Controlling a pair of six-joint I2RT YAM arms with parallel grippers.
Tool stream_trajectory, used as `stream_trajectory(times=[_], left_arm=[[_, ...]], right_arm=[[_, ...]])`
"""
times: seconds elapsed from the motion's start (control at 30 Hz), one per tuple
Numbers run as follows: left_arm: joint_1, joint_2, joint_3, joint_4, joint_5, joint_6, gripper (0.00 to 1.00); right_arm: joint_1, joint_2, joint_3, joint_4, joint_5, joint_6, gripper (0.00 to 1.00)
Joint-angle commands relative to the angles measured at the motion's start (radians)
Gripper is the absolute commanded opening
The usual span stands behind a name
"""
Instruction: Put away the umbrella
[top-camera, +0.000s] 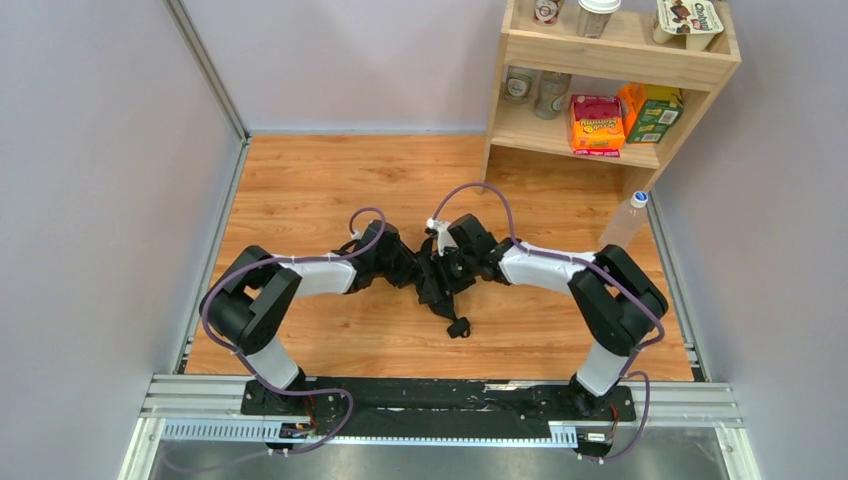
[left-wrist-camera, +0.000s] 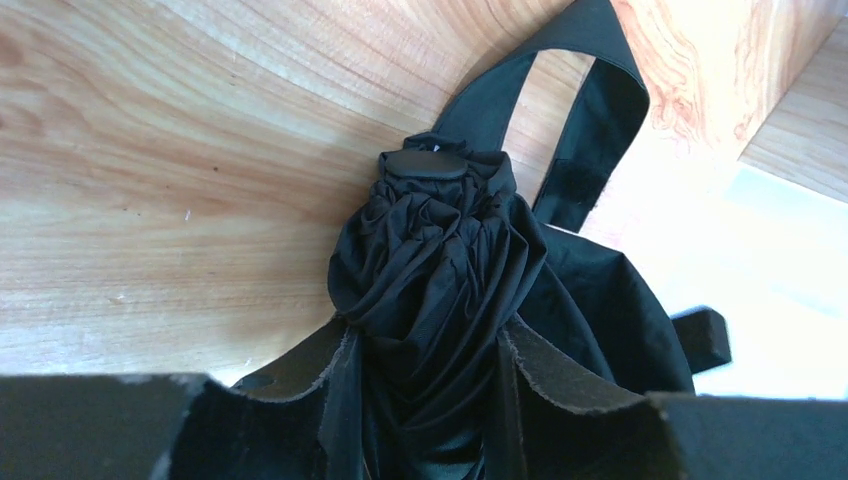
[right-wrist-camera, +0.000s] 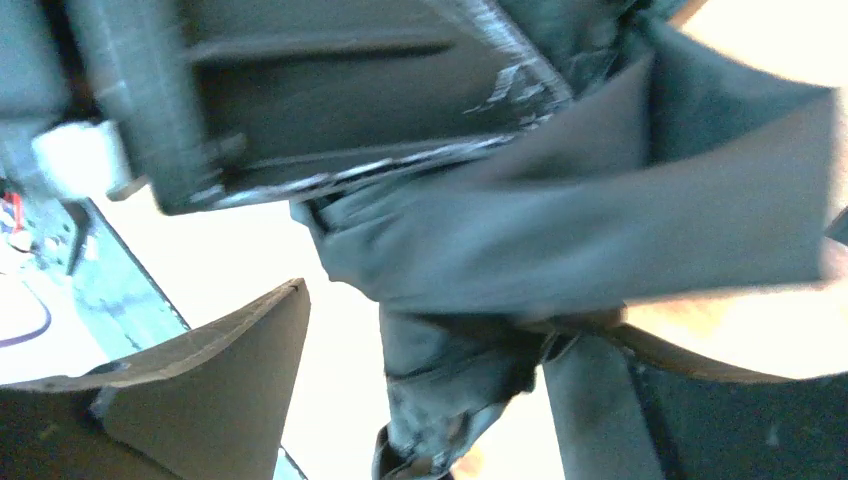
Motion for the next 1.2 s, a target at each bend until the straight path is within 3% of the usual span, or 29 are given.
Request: stream_trajectory(times=[0.0, 0.03, 0.17, 0.3, 0.4, 0.53, 0.6, 0.7, 0.97, 1.07, 1.13, 1.17], left_arm=[[-0.030, 0.124, -0.060, -0.544, -0.077, 0.044, 0.00], [-0.030, 0.118, -0.051, -0.552, -0.076, 0.044, 0.00], [-0.030, 0.113, -0.039, -0.584, -0.056, 0.024, 0.00], [-0.030, 0.141, -0.028, -0.615, -0.021, 0.004, 0.00], [-0.030, 0.150, -0.019, -0.645, -0.013, -0.010, 0.00], [-0.030, 0.146, -0.016, -0.659, -0.005, -0.025, 0.00], [-0.030, 0.146, -0.010, -0.667, -0.002, -0.025, 0.00], [-0.031, 0.138, -0.008, -0.668, -0.004, -0.021, 0.00], [-0.031, 0.081, 0.003, -0.609, 0.009, 0.027, 0.00], [-0.030, 0.037, 0.000, -0.558, 0.015, 0.029, 0.01], [-0.030, 0.006, 0.009, -0.527, 0.012, 0.039, 0.09], [-0.030, -0.008, 0.015, -0.510, 0.013, 0.044, 0.21]], right_arm=[[0.122, -0.161, 0.027, -0.128, 0.334, -0.078, 0.91], [0.157, -0.189, 0.016, -0.114, 0.424, -0.098, 0.98], [0.321, -0.225, -0.025, -0.001, 0.739, -0.192, 1.00], [0.420, -0.113, -0.044, 0.150, 1.046, -0.279, 1.00], [0.458, -0.016, -0.055, 0.280, 1.137, -0.333, 1.00], [0.466, 0.091, -0.001, 0.253, 1.272, -0.325, 0.93], [0.463, 0.116, 0.007, 0.224, 1.303, -0.306, 0.78], [0.440, 0.104, -0.024, 0.170, 1.217, -0.215, 0.50], [0.350, 0.141, -0.090, 0.069, 0.887, -0.094, 0.02], [0.322, 0.148, -0.130, 0.093, 0.801, -0.072, 0.00], [0.293, 0.157, -0.143, 0.109, 0.731, -0.059, 0.00], [0.279, 0.158, -0.150, 0.116, 0.703, -0.054, 0.00]])
